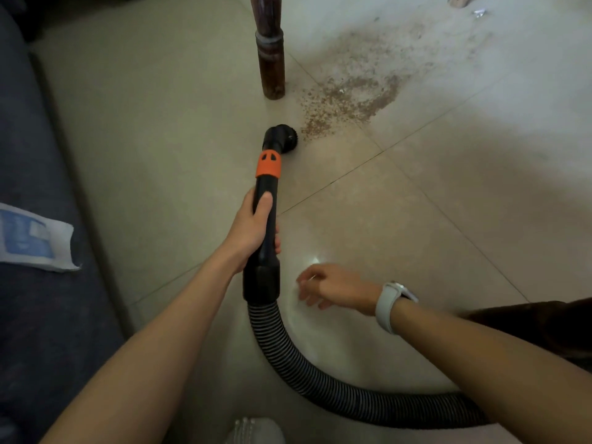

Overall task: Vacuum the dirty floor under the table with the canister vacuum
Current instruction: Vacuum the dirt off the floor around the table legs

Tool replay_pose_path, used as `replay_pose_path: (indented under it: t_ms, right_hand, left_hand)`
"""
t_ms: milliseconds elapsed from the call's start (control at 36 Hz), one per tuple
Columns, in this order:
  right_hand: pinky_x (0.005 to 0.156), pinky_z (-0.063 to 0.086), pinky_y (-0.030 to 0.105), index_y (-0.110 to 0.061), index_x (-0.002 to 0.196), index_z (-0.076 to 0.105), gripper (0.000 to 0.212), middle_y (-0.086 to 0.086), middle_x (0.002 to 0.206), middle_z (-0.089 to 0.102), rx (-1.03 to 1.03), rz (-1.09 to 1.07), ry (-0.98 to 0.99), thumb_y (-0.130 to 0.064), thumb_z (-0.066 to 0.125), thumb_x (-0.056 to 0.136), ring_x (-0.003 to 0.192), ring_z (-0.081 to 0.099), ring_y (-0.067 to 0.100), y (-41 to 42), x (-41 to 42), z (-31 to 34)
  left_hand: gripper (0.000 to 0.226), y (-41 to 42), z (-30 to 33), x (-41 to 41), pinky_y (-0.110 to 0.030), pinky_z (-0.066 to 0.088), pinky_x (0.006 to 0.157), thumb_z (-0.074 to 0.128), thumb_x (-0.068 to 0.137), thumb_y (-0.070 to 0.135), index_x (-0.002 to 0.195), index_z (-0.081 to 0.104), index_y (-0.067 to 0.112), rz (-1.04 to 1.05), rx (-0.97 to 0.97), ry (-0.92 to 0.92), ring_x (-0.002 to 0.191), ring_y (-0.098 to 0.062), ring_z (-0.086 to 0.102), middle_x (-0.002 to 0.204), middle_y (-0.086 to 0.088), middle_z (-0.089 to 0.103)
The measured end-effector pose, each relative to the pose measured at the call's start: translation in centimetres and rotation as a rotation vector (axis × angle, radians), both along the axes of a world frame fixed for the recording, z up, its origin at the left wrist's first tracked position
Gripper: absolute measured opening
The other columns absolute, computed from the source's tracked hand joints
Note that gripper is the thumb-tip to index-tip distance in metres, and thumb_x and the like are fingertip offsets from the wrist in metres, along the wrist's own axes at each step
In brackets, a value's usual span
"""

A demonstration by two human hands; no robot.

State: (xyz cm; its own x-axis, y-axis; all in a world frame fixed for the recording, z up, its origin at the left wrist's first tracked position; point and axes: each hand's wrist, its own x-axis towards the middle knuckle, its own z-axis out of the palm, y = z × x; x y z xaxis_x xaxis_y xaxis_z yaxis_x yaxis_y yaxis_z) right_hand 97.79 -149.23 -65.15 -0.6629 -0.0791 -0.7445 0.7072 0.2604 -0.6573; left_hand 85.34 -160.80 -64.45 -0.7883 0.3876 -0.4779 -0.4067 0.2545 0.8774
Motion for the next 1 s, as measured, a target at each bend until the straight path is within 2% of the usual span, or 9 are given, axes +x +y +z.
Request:
replay_pose_path:
  t_ms: [83,222,361,417,500,667,750,861,1000]
  right_hand:
    - [0.075,0.053,0.028,-0.005,0.123,0.054,0.03,0.012,0.11,0.067,0.038,-0.191,0.021,-0.023,0.043,0.102,0.089,0.063,0.02,1.9,-0.7,0.3]
    - [0.082,0.053,0.034,-0.005,0.124,0.052,0.033,0.007,0.103,0.063,-0.008,-0.485,0.105,-0.027,0.04,0.103,0.087,0.062,0.019,3.0,-3.5,1.3]
    - [0.083,0.055,0.035,-0.005,0.126,0.048,0.042,0.012,0.116,0.061,-0.123,-0.604,0.13,-0.037,0.044,0.1,0.101,0.062,0.025,2.5,-6.0,2.2]
    - [0.076,0.055,0.032,-0.004,0.128,0.046,0.043,0.012,0.111,0.058,-0.162,-0.636,0.1,-0.035,0.049,0.099,0.096,0.061,0.025,2.3,-6.3,2.4]
    - [0.077,0.052,0.036,-0.004,0.13,0.044,0.041,0.012,0.107,0.055,-0.145,-0.648,0.052,-0.029,0.052,0.098,0.092,0.057,0.024,2.1,-6.4,1.9]
    - [0.063,0.051,0.031,-0.007,0.115,0.044,0.026,0.007,0.087,0.052,-0.053,-0.598,0.022,-0.028,0.043,0.1,0.076,0.055,0.02,2.2,-5.9,1.7]
    - [0.068,0.052,0.033,-0.009,0.112,0.044,0.023,0.007,0.088,0.053,-0.057,-0.584,0.029,-0.028,0.043,0.099,0.08,0.057,0.022,2.4,-4.8,1.4]
    - [0.066,0.051,0.032,-0.012,0.109,0.044,0.02,0.007,0.091,0.054,-0.03,-0.631,0.026,-0.029,0.044,0.099,0.083,0.057,0.023,2.7,-3.2,1.1]
    - [0.075,0.053,0.037,-0.012,0.109,0.046,0.022,0.008,0.093,0.055,-0.038,-0.616,-0.014,-0.031,0.044,0.098,0.087,0.058,0.024,3.3,-1.0,0.9]
  left_hand:
    - [0.028,-0.4,0.4,1.6,-0.03,0.045,0.044,0.038,0.102,0.034,0.128,0.037,0.023,0.006,-0.012,0.008,0.044,-0.019,0.05,0.065,-0.009,0.047]
    - [0.024,0.7,1.1,5.0,-0.025,0.044,0.039,0.04,0.101,0.03,0.125,0.034,0.026,-0.024,-0.142,0.111,0.037,-0.011,0.05,0.064,-0.008,0.05]
    - [0.024,1.3,0.8,8.4,-0.037,0.053,0.048,0.042,0.099,0.037,0.11,0.036,0.016,-0.153,-0.322,0.162,0.044,-0.021,0.055,0.066,-0.011,0.057]
    - [0.027,1.4,0.7,9.1,-0.035,0.052,0.047,0.041,0.099,0.04,0.107,0.034,0.015,-0.215,-0.39,0.19,0.044,-0.02,0.056,0.068,-0.012,0.06]
    - [0.029,1.5,0.7,9.6,-0.032,0.051,0.048,0.042,0.099,0.041,0.106,0.034,0.014,-0.275,-0.447,0.221,0.045,-0.019,0.057,0.07,-0.011,0.061]
    - [0.029,1.2,1.5,9.8,-0.032,0.054,0.047,0.049,0.096,0.04,0.101,0.037,0.013,-0.278,-0.305,0.025,0.045,-0.019,0.06,0.072,-0.012,0.06]
    - [0.026,0.9,1.6,10.1,-0.029,0.051,0.045,0.052,0.096,0.037,0.097,0.039,0.014,-0.314,-0.185,-0.111,0.044,-0.018,0.059,0.068,-0.011,0.058]
    - [0.023,0.7,1.6,10.8,-0.027,0.049,0.044,0.053,0.096,0.035,0.093,0.038,0.018,-0.382,-0.155,-0.146,0.044,-0.017,0.058,0.067,-0.01,0.056]
    - [0.022,0.7,1.7,12.5,-0.026,0.048,0.044,0.053,0.095,0.034,0.093,0.039,0.018,-0.422,-0.145,-0.186,0.043,-0.018,0.057,0.066,-0.009,0.056]
